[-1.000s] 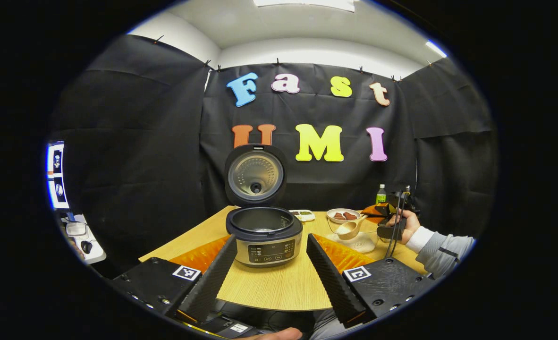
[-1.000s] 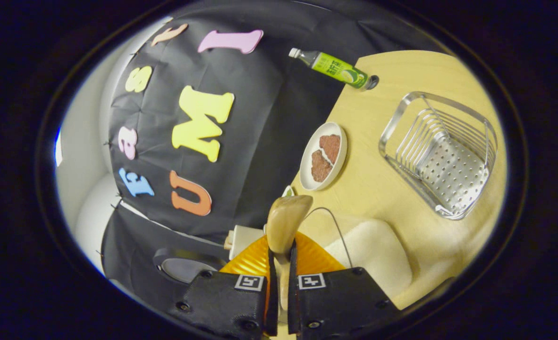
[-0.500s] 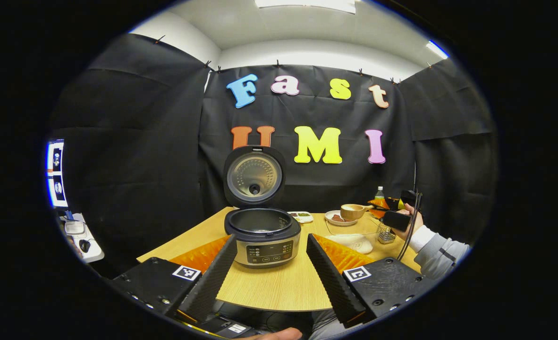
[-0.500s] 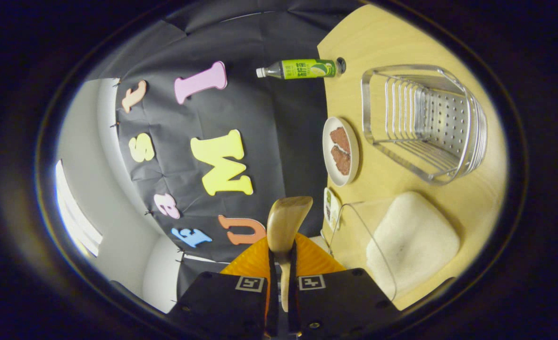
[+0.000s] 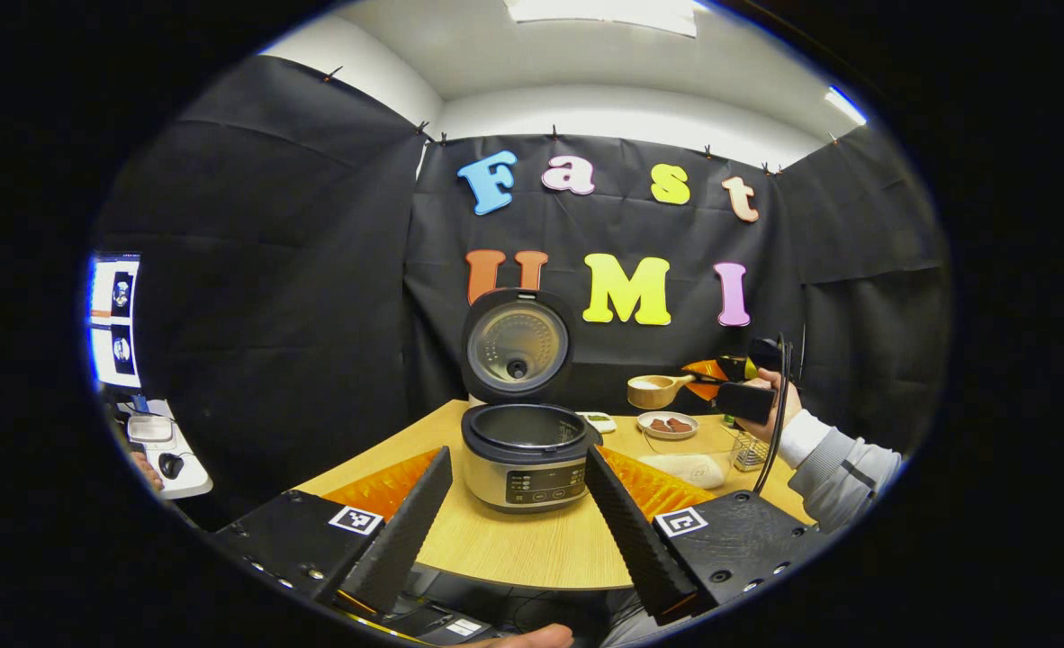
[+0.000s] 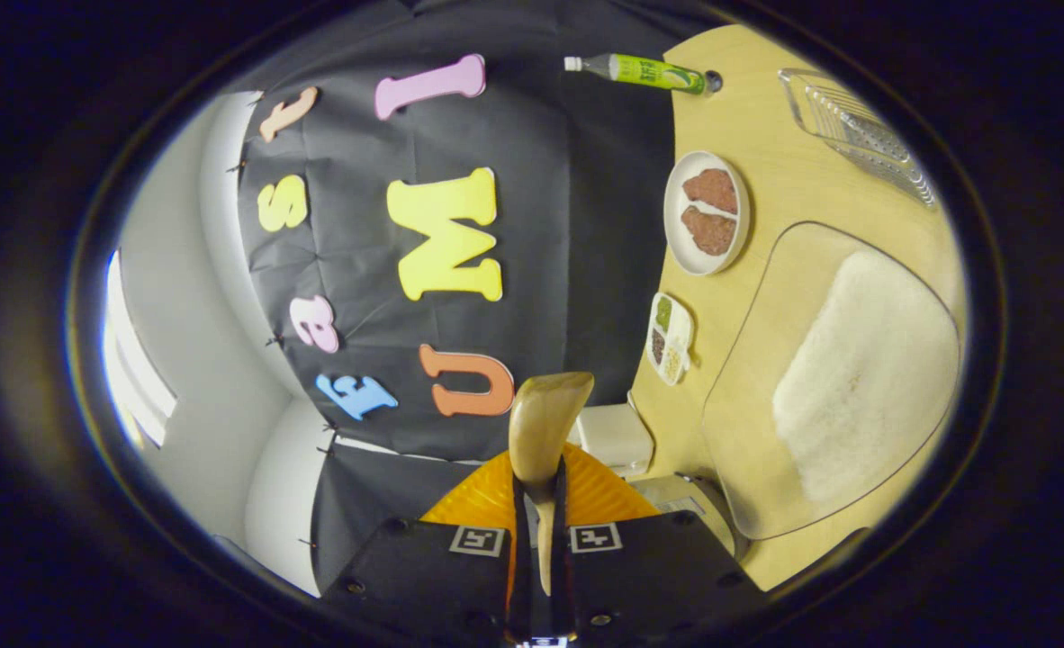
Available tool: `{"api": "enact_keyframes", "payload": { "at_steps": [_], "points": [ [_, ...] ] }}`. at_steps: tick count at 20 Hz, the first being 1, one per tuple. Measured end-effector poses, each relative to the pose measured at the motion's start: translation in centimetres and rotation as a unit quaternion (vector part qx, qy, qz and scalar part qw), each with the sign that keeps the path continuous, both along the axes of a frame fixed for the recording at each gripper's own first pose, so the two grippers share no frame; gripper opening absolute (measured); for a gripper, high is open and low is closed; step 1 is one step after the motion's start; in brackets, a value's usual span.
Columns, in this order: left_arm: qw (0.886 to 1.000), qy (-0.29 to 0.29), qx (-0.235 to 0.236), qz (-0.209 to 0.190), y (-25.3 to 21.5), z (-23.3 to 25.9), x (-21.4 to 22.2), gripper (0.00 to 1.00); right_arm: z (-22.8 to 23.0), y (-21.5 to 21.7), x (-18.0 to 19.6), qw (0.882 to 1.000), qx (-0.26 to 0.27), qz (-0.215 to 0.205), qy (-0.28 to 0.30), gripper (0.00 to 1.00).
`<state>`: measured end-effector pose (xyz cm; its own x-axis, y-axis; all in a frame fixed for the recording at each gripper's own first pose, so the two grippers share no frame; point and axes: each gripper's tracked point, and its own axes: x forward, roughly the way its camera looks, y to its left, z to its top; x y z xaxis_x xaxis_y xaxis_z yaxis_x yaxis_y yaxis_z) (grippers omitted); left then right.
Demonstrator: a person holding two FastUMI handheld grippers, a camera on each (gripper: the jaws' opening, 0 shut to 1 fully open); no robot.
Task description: Close the left gripper, press the button to open the rice cooker; take a wooden spoon from the chopstick holder with the right hand, scoop a spoonful of rice and pour it into the rice cooker, then put the wooden spoon back into the chopstick holder.
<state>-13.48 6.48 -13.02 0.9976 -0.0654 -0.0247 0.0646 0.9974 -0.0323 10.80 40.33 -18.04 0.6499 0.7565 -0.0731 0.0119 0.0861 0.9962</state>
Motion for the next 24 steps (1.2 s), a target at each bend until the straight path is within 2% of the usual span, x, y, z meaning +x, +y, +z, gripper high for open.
{"api": "enact_keyframes", "payload": {
  "at_steps": [2,5,9,12,16,18,20,22,24],
  "points": [
    [1.000,-0.001,-0.003,0.005,1.0,0.2,-0.3,0.95,1.3,2.5,-0.7,0.999,-0.025,0.013,-0.018,0.13],
    [1.000,-0.004,-0.011,0.009,2.0,0.4,-0.6,0.95,2.1,5.6,-1.1,0.994,-0.101,0.017,-0.044,0.13],
    [1.000,-0.003,-0.011,0.012,2.6,0.1,-0.7,0.95,2.9,8.5,-1.9,0.971,-0.215,0.019,-0.103,0.13],
    [1.000,0.002,-0.012,0.010,2.6,-0.3,-0.8,0.95,4.2,9.3,-2.3,0.949,-0.275,-0.009,-0.154,0.13],
    [1.000,-0.001,-0.024,0.015,3.0,0.1,-1.0,0.95,5.4,10.2,-3.3,0.926,-0.320,-0.022,-0.199,0.13],
    [1.000,-0.003,-0.028,0.008,3.0,0.1,-0.9,0.95,6.0,10.6,-2.9,0.907,-0.349,-0.044,-0.232,0.13],
    [1.000,-0.001,-0.026,0.006,3.0,-0.1,-0.9,0.95,6.3,11.3,-3.4,0.889,-0.372,-0.047,-0.261,0.13],
    [1.000,0.003,-0.018,0.010,3.1,-0.4,-0.8,0.95,5.9,12.3,-4.2,0.885,-0.376,-0.035,-0.272,0.16],
    [1.000,0.007,-0.014,0.009,3.0,-0.4,-0.9,0.95,5.9,13.2,-4.8,0.883,-0.374,-0.026,-0.281,0.13]
  ]
}}
